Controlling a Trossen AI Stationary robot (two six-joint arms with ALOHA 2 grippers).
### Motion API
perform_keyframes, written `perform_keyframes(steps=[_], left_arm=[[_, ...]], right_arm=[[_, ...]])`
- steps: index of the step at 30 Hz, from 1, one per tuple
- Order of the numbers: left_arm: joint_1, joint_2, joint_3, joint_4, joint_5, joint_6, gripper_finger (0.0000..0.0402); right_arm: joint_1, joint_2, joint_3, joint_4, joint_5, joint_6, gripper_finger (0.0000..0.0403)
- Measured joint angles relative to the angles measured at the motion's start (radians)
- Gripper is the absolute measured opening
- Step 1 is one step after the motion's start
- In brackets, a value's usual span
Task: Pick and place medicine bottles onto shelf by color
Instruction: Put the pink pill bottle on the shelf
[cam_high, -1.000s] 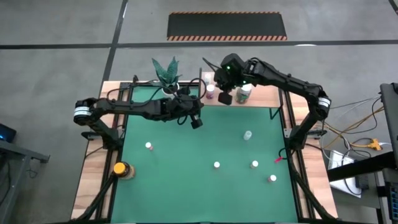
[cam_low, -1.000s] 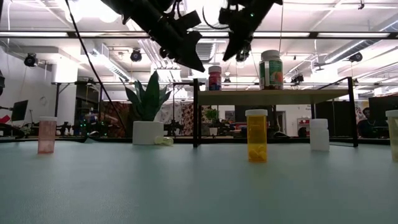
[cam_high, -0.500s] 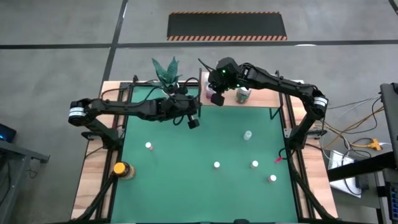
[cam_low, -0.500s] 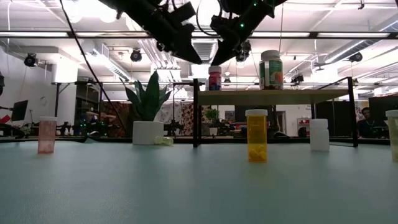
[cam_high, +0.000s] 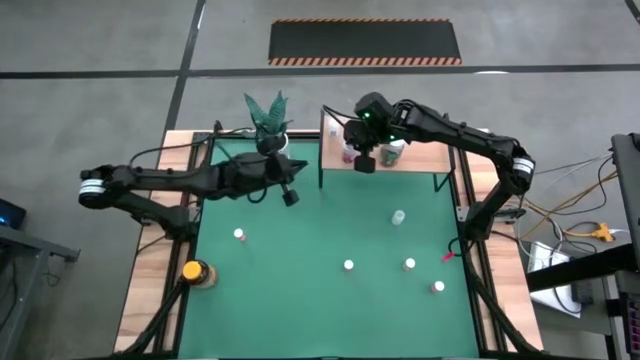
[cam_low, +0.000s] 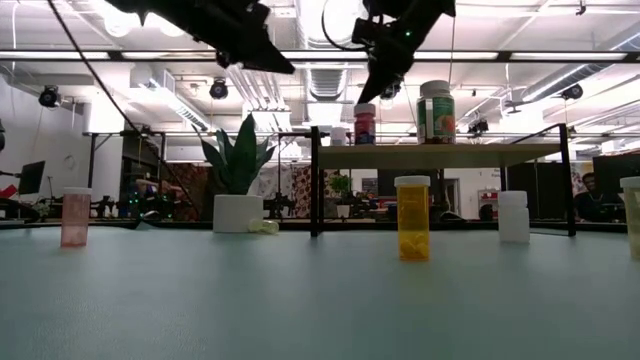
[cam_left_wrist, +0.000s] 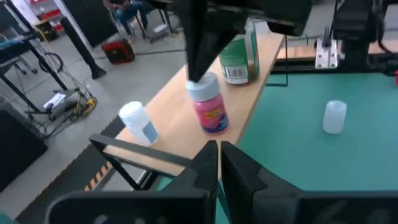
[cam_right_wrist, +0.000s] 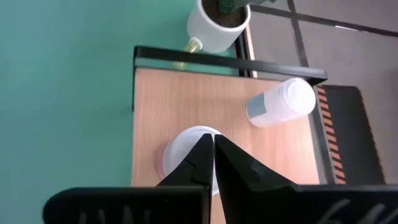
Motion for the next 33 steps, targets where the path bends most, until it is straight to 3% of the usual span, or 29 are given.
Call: perform_keyframes(steps=[5, 14, 26, 33], left_arm=[[0.0, -0.069, -0.069, 0.081, 0.0, 0.0, 0.0001], [0.001, -0.102, -0.131, 0.196, 0.002, 0.026, 0.0001], [0.001, -0.103, -0.139, 0.199, 0.003, 0.028, 0.0001], [0.0, -0.103, -0.141, 0.196, 0.003, 0.028, 0.0001]], right_arm=[[-0.004, -0.046, -0.002, -0.028, 0.0, -0.038, 0.0008], [-0.003, -0.053, -0.002, -0.01, -0.045, 0.145, 0.0008], [0.0, -0.021, -0.002, -0.057, -0.043, 0.151, 0.0008], [0.0, -0.037, -0.001, -0.069, 0.012, 0.115, 0.0008]])
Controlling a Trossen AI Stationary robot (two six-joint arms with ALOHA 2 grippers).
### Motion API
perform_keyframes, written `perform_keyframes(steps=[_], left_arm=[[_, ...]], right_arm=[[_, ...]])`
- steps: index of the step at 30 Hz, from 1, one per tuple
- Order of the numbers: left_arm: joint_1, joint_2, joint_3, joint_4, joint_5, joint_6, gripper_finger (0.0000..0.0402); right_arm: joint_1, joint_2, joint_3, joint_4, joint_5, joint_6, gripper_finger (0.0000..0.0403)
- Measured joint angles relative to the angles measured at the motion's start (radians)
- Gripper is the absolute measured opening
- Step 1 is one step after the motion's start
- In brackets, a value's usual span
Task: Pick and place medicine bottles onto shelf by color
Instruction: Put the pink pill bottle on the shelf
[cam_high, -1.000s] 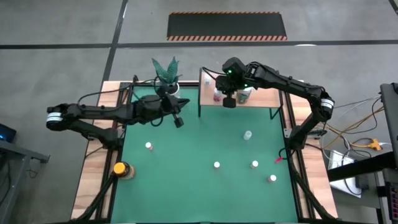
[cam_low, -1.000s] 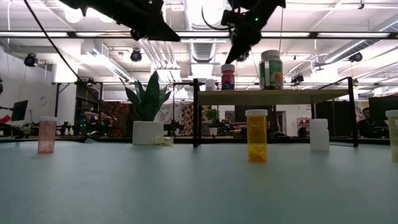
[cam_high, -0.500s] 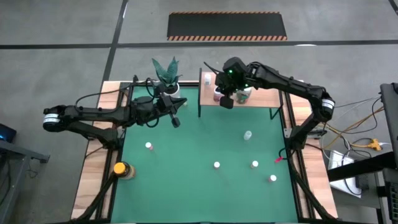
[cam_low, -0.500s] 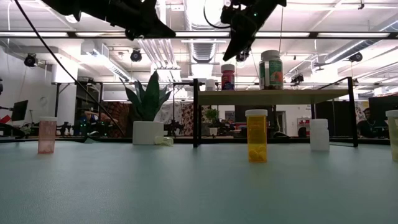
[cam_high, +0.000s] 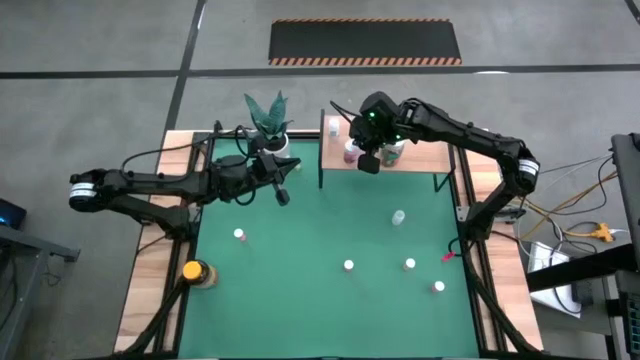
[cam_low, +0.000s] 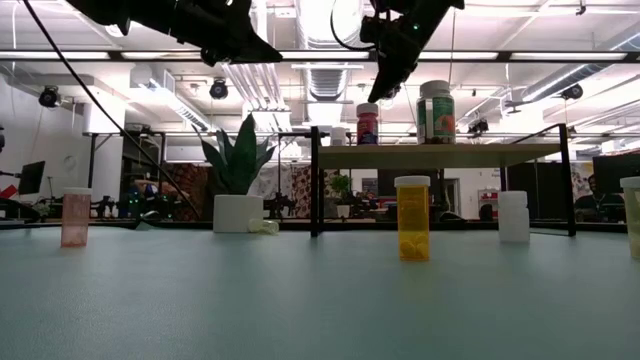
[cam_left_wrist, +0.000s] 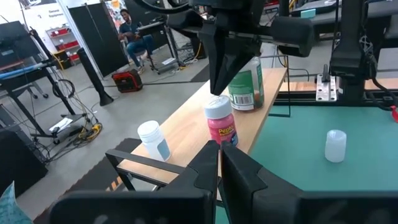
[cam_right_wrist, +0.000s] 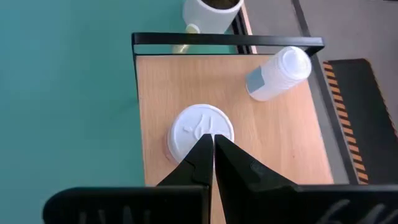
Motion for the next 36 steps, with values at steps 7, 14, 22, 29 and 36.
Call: perform_keyframes(steps=[7, 14, 22, 29, 36], left_arm=[[0.0, 0.0, 0.0, 0.0, 0.0, 0.0, 0.0001], [0.0, 0.0, -0.001, -0.002, 0.0, 0.004, 0.0001], [0.0, 0.0, -0.001, -0.002, 0.0, 0.004, 0.0001], [0.0, 0.0, -0.001, -0.002, 0.0, 0.004, 0.0001], [0.001, 0.0, -0.001, -0.002, 0.0, 0.004, 0.0001]], right_arm=[[0.003, -0.004, 0.011, -0.012, -0.111, 0.033, 0.0008], [0.003, -0.002, -0.006, -0.022, -0.188, 0.054, 0.0008], [0.003, -0.002, -0.018, -0.02, -0.187, 0.063, 0.0008], [0.003, -0.001, -0.048, -0.016, -0.095, 0.053, 0.0008], [0.002, -0.003, -0.034, -0.021, -0.023, 0.045, 0.0008]])
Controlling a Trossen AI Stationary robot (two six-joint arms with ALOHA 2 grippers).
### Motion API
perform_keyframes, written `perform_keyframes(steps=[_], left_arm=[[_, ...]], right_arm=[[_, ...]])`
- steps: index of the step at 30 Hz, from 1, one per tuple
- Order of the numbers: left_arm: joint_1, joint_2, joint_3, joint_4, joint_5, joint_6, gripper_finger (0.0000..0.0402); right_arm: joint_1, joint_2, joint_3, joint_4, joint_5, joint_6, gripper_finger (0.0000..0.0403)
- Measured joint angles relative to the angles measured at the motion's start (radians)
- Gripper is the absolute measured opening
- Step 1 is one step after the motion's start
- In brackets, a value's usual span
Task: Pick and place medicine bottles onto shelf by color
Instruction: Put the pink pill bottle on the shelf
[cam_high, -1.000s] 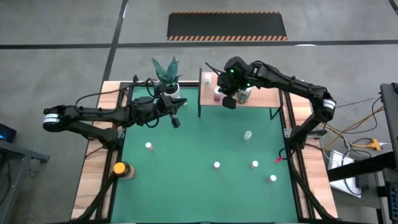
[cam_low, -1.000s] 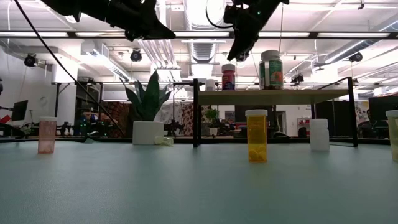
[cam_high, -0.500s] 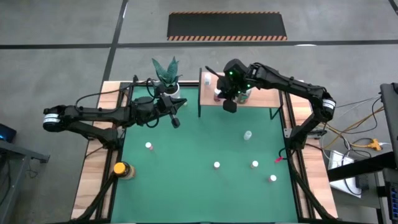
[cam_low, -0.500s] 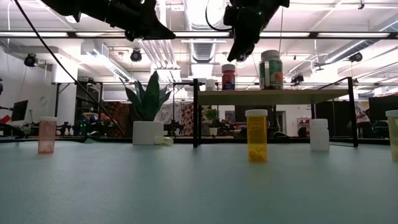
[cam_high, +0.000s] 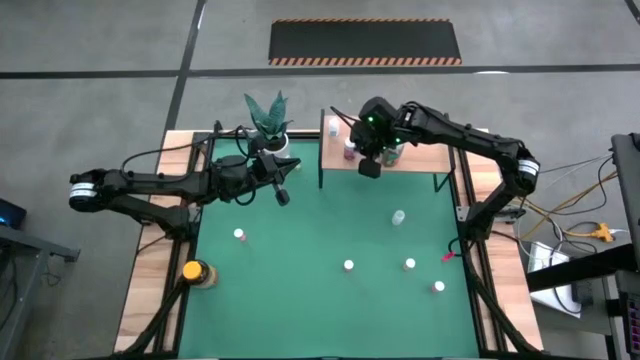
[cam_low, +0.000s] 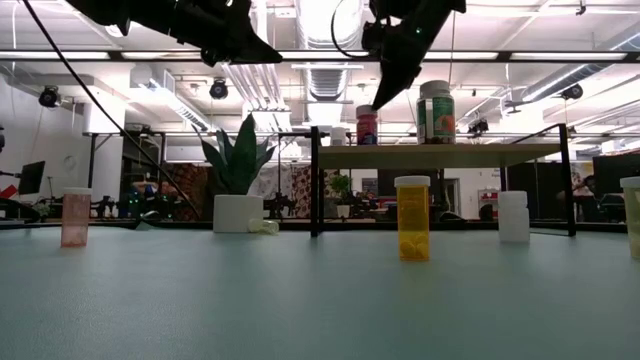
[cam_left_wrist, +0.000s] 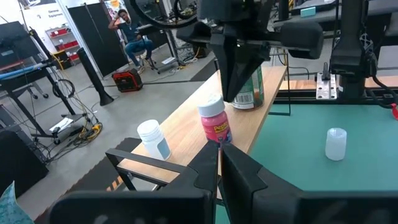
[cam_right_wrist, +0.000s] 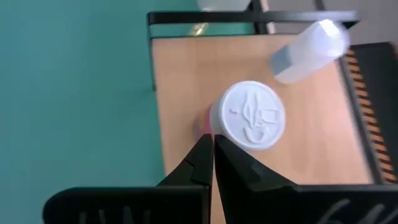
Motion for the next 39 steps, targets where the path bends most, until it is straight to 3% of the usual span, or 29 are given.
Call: perform_keyframes(steps=[5, 21, 29, 39], left_arm=[[0.0, 0.0, 0.0, 0.0, 0.0, 0.0, 0.0001], [-0.001, 0.0, 0.0, 0.0, 0.0, 0.0, 0.0001], [-0.001, 0.0, 0.0, -0.005, 0.0, 0.001, 0.0001], [0.0, 0.001, 0.0, -0.004, 0.0, 0.001, 0.0001]], right_arm=[[0.0, -0.005, 0.02, 0.0, 0.044, -0.007, 0.0008], [0.0, 0.055, 0.025, 0.152, 0.047, 0.027, 0.0008], [0.001, 0.056, 0.023, 0.099, -0.015, -0.021, 0.0008], [0.0, 0.045, 0.042, 0.061, -0.007, -0.02, 0.0008]])
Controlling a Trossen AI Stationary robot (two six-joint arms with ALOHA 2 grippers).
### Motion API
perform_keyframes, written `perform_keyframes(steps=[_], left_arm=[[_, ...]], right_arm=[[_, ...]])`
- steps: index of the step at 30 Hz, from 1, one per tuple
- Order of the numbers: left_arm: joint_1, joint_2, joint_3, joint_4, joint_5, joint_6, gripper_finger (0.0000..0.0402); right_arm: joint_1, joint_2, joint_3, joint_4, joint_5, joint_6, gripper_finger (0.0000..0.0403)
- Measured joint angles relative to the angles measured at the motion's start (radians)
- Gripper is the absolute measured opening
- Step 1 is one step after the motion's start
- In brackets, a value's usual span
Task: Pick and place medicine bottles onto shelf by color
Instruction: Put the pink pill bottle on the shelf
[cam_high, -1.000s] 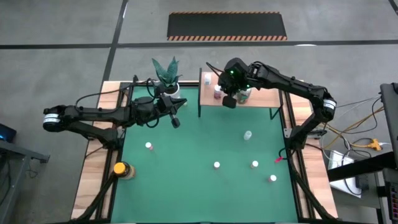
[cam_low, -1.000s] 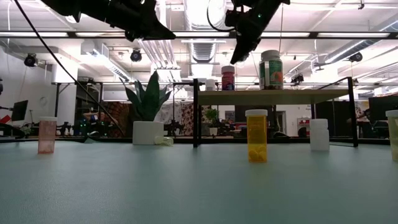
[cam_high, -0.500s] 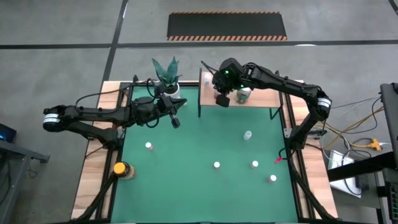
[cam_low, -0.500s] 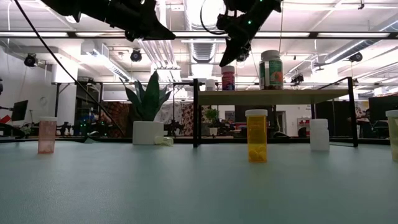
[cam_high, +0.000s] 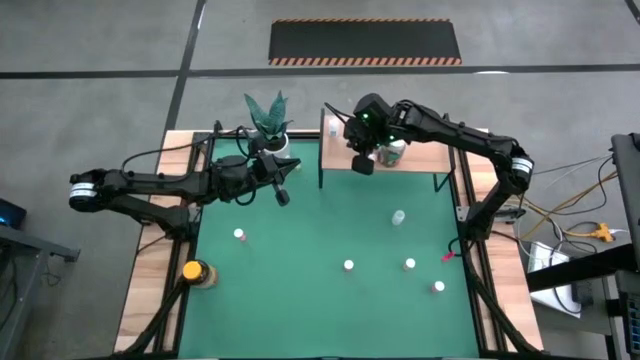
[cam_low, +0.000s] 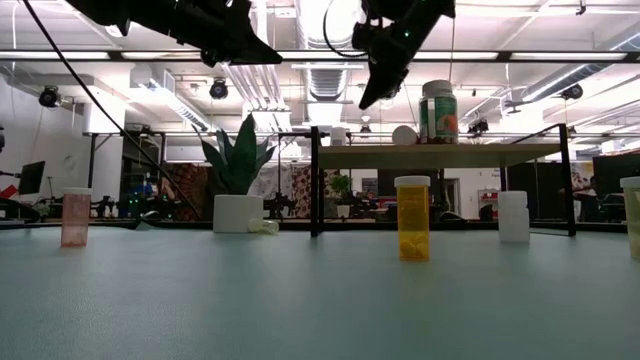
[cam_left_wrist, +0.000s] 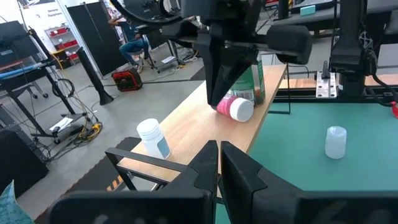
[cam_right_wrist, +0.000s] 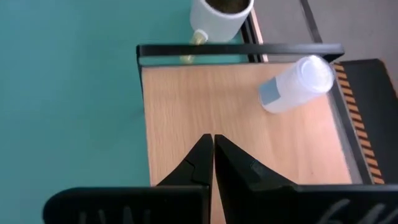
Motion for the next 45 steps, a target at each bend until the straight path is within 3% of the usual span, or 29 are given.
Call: perform_keyframes(steps=[7, 11, 16, 22, 25, 45], left_arm=[[0.0, 0.0, 0.0, 0.002, 0.0, 0.0, 0.0001], [0.0, 0.0, 0.0, 0.008, 0.0, 0.001, 0.0001], [0.0, 0.0, 0.0, 0.008, 0.0, 0.003, 0.0001], [0.0, 0.0, 0.0, 0.006, 0.0, 0.02, 0.0001], [0.0, 0.0, -0.001, 0.007, 0.0, 0.02, 0.0001], [-0.001, 0.0, -0.003, 0.005, 0.0, 0.025, 0.0001]], right_arm=[[0.006, 0.0, 0.091, -0.135, 0.004, 0.029, 0.0009], [0.039, 0.013, 0.137, -0.236, 0.108, -0.052, 0.0021], [0.074, 0.049, 0.137, -0.35, 0.147, -0.172, 0.0087], [0.121, 0.075, 0.137, -0.412, 0.399, -0.336, 0.0181], [0.13, 0.076, 0.137, -0.411, 0.419, -0.381, 0.0205], [0.12, 0.138, 0.12, -0.454, 0.419, -0.424, 0.0215]])
